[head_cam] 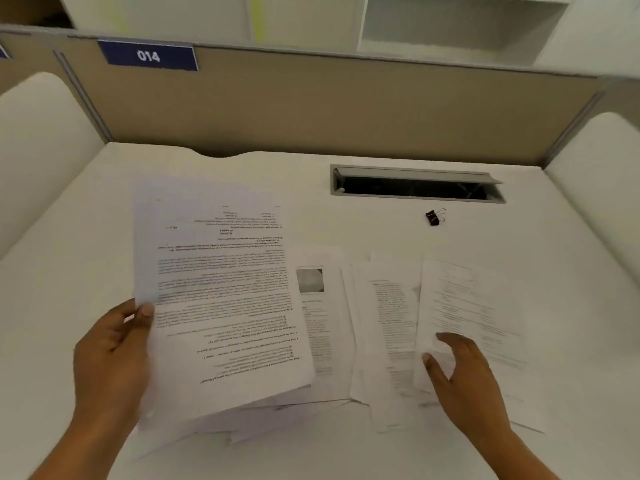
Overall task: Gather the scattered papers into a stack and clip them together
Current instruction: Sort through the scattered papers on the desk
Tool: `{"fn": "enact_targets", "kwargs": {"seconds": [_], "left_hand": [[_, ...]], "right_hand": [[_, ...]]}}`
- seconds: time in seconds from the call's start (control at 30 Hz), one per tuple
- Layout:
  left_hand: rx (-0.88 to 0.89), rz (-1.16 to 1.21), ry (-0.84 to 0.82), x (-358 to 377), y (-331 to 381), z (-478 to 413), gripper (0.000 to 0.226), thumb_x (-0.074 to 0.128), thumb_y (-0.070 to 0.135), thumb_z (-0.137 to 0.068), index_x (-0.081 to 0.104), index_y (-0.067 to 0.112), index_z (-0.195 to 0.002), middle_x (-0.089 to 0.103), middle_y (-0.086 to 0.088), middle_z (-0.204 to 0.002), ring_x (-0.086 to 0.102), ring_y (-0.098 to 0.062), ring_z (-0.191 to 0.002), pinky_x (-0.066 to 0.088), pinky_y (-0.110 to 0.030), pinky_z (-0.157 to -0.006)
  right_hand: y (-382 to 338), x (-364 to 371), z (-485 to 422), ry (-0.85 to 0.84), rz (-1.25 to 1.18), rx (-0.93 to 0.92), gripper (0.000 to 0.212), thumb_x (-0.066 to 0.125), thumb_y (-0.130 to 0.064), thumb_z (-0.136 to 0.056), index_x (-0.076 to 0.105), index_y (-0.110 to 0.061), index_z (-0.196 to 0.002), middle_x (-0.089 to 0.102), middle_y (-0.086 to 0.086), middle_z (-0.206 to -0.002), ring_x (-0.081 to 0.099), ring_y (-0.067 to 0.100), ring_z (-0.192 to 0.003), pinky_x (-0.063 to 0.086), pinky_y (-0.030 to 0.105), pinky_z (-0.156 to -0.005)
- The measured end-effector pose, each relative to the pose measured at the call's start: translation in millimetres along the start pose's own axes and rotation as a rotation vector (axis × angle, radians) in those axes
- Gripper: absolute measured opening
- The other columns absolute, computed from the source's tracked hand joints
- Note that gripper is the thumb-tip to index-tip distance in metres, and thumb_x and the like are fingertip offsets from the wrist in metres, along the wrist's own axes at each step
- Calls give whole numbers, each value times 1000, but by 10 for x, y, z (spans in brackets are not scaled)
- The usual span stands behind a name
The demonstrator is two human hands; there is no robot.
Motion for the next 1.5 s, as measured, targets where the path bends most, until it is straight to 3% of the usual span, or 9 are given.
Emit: {"fn": "enact_targets", "kwargs": {"seconds": [0.2,0.37,0.57,0.7,0.8,0.93,1.1,1.23,1.5], "left_hand": [[-149,82,-214,973,-263,292,16,58,20,-101,65,25,-114,66,1,-117,63,-20,-102,47,-34,-94],[-219,96,-292,1325,-374,478,13,57,18,-101,66,27,-101,67,12,-102,61,-4,-89,47,-24,-82],[-237,85,-304,1441,-354,604,19,55,18,-102,65,29,-90,67,13,-93,61,-4,-81,44,-19,-67],[-249,76,-309,1458,-386,617,12,56,20,-102,66,21,-107,69,11,-97,64,-9,-84,46,-22,-67],[-254,74,-320,1467,-391,642,13,55,19,-102,67,23,-102,71,14,-89,66,-9,-82,50,-24,-69],[-261,78,-319,1445,-413,654,13,54,19,-102,67,20,-105,71,15,-89,65,-9,-83,47,-23,-65],[-273,83,-307,1405,-477,622,14,54,20,-102,67,18,-109,69,13,-96,66,-11,-85,47,-24,-65],[-274,104,-280,1324,-541,522,13,56,20,-101,69,23,-103,71,16,-94,67,-10,-89,48,-23,-69],[-275,114,-255,1244,-546,429,16,57,19,-101,70,27,-97,74,28,-76,67,-7,-89,52,-26,-76]], "right_hand": [[1014,-633,-129,154,5,457,86,72,-37,-86,29,-1,-151,37,23,-151,42,44,-135,39,54,-108],[1465,-556,-28,-98,196,687,91,72,-63,-74,44,0,-134,49,22,-130,54,41,-117,51,50,-89],[1607,-441,21,-102,82,676,85,79,-58,-70,43,-7,-128,62,14,-113,58,29,-87,51,38,-68],[1583,-439,-19,-36,-5,661,90,87,-45,-67,43,-6,-135,59,18,-126,62,37,-104,52,46,-81],[1581,-467,-24,-21,29,700,92,89,-45,-65,42,-4,-134,51,23,-128,59,43,-109,52,49,-84],[1567,-449,-46,-72,85,697,73,87,-51,-64,51,-6,-110,64,13,-99,63,31,-83,58,44,-71],[1506,-480,-30,25,-11,664,59,85,-35,-72,53,-13,-117,68,10,-106,60,30,-82,50,37,-68],[1385,-642,-7,151,-52,572,28,65,-32,-91,65,-12,-112,72,11,-98,62,30,-78,52,39,-71],[915,-983,212,290,-666,590,25,60,-23,-97,67,-7,-115,67,5,-89,62,27,-78,51,44,-78]]}}
Point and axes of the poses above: each hand's wrist, its own z-axis away from the middle knuckle, its own x-axis out of the palm, y = z × x, the point moved 9 cm from there along -z, towards the middle knuckle
